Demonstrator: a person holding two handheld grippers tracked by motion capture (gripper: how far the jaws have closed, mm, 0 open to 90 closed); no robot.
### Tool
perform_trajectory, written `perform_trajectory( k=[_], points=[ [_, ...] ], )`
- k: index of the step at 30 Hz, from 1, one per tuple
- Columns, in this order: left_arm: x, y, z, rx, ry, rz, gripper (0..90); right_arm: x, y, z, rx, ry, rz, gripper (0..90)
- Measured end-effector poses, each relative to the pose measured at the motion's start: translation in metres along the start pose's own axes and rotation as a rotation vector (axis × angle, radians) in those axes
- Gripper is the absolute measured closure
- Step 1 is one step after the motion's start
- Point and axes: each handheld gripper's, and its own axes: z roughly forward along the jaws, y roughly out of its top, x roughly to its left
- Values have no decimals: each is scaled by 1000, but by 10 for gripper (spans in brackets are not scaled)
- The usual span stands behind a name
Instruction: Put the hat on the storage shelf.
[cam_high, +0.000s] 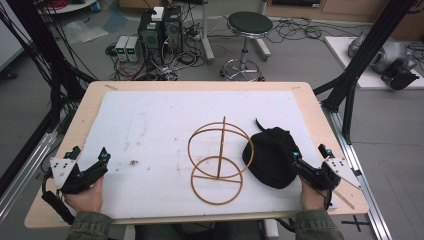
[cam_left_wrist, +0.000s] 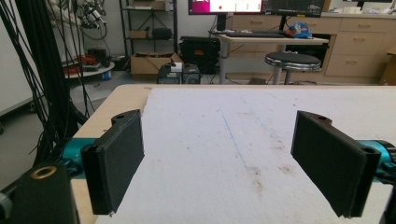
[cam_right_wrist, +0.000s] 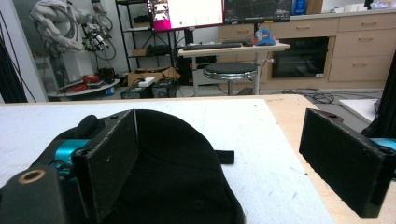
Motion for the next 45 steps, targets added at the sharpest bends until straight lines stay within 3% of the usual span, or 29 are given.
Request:
perform_trajectory(
  k=[25, 45],
  points=[
    [2, -1, 1, 7, -2, -14, 176, 0, 0, -1, 5, 8, 22, 114],
    [2, -2, 2, 6, -10, -20, 178, 15, 4, 3, 22, 141, -31, 114]
  ],
)
